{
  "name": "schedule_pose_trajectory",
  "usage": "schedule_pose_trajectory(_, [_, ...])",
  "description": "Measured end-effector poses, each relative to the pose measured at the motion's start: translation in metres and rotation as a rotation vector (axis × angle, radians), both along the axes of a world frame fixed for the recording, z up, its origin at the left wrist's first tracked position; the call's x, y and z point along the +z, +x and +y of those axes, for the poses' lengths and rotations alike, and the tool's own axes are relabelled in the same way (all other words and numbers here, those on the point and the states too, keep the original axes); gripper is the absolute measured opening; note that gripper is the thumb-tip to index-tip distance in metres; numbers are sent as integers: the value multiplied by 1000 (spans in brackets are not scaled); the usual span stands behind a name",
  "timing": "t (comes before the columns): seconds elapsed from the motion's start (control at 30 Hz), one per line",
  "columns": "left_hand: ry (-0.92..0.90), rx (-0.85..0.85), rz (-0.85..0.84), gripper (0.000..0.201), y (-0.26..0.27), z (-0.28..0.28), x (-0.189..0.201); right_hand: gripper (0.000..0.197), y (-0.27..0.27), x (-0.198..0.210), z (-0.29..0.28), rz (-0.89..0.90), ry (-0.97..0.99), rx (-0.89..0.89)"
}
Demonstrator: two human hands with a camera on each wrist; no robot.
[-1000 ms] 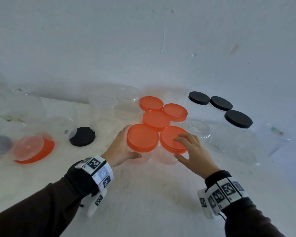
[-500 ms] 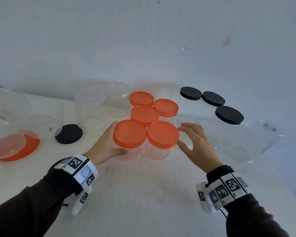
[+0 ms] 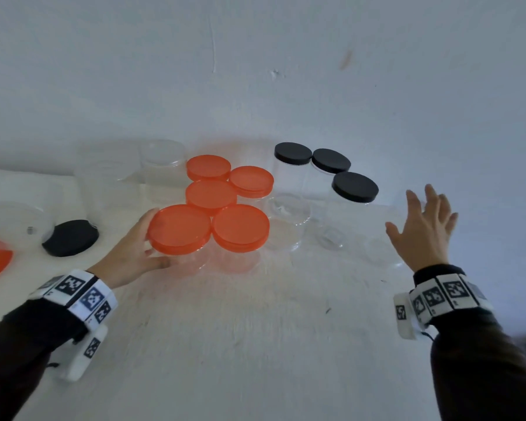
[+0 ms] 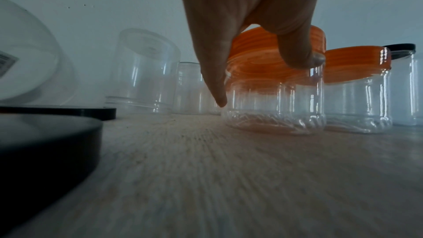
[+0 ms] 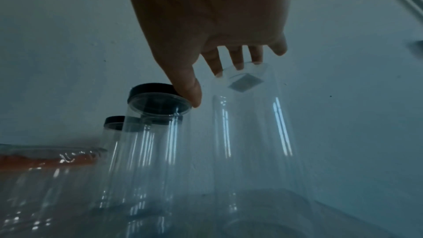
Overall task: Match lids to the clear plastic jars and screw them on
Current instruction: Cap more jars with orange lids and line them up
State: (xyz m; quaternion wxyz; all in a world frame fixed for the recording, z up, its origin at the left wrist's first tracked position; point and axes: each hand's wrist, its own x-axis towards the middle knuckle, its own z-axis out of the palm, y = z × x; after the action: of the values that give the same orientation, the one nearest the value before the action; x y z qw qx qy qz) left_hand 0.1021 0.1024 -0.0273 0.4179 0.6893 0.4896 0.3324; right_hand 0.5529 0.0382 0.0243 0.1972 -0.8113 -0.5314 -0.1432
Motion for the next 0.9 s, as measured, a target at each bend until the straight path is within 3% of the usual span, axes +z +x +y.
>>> schedule_pose_trajectory(0.13, [-8,5,-18,133,0,-2,-1,61,4,-7,-1,-7,-9,-8])
schedule_pose_trajectory(0.37, [7,19,-7,131,3,-5,2,42,-13,-6,-8,13,139,35])
schedule_pose_trajectory(0.53, [-2,46,36,154,1,-3,3,57,-38,6,-22,-12,114,72])
schedule_pose_trajectory(0.63, [-25,49,87,157,0,-3,3,63,-66,13,-31,-82,100,193])
schedule_pose_trajectory(0.73, [-26,78,143,142,-8,-2,2,63,-102,21,-40,-136,122,368])
schedule_pose_trajectory(0.83, [17,130,215,132,-24,-4,5,65,-137,31,-44,-65,162,542])
schedule_pose_trajectory(0.9, [67,170,276,114,-38,-9,7,67,-158,41,-46,7,153,657])
